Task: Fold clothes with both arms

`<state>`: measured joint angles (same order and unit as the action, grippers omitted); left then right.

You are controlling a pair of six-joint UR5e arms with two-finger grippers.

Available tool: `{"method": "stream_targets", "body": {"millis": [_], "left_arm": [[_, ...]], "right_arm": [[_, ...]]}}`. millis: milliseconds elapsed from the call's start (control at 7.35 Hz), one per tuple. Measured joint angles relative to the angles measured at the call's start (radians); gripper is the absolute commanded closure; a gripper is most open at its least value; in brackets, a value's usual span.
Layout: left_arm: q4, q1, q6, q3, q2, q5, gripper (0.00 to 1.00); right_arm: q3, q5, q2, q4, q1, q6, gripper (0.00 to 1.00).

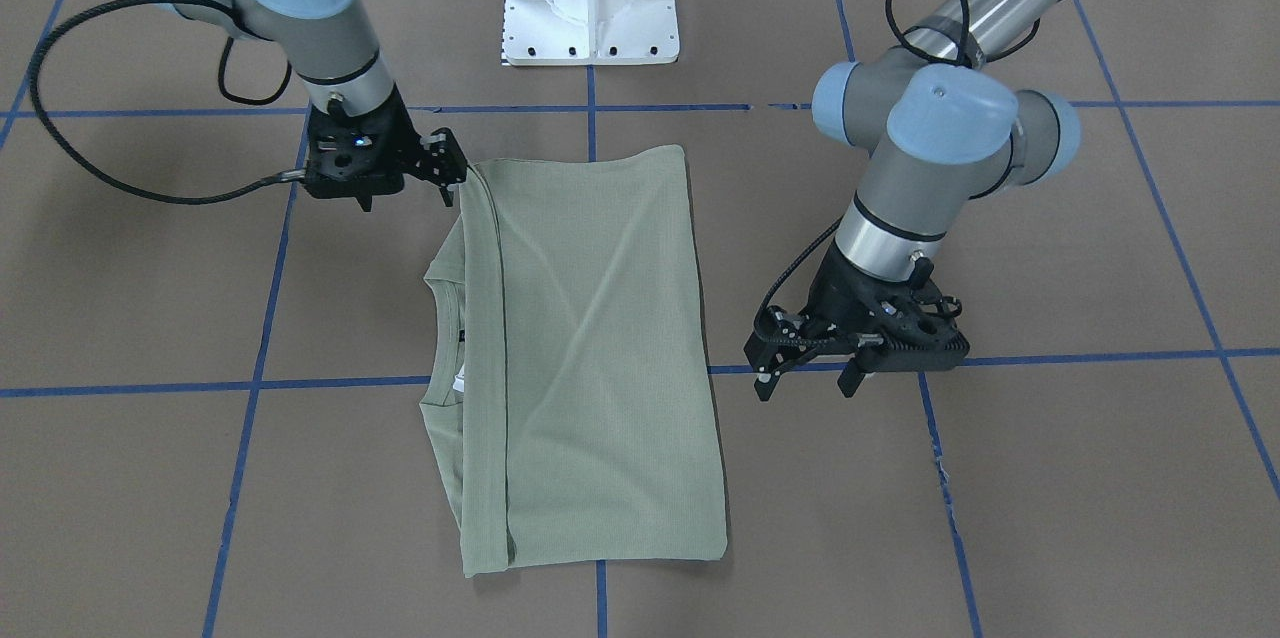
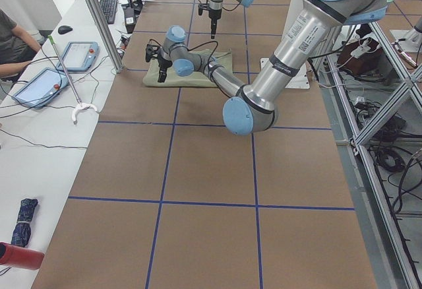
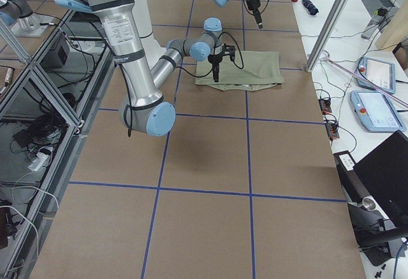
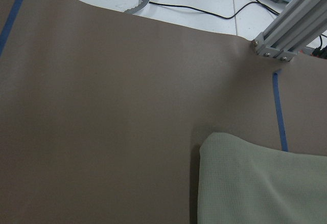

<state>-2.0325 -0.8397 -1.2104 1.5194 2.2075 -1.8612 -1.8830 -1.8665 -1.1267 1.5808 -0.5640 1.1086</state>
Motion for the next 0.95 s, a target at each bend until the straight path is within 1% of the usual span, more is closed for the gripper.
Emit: {"method": "stream_targets", "body": {"millis": [136,272,544,952], "left_arm": [[0.056,0.010,0.000,0.083,-0.032,-0.003,0.00],[0.082,0.017,0.000,0.125,-0.052,-0.004,0.00],[0.095,0.026,0.000,0.144,-0.066,-0.004,0.00],[0.096,0.037,-0.001,0.144,-0.068,-0.004,0.00]], "right_arm": [[0.046,0.016,0.040,0.013,0.035,-0.028,0.00],[0.081,0.022,0.063,0.017,0.065,-0.049,0.00],[0.121,0.024,0.078,0.020,0.109,-0.068,0.00],[0.136,0.019,0.069,0.048,0.137,-0.095,0.00]]}}
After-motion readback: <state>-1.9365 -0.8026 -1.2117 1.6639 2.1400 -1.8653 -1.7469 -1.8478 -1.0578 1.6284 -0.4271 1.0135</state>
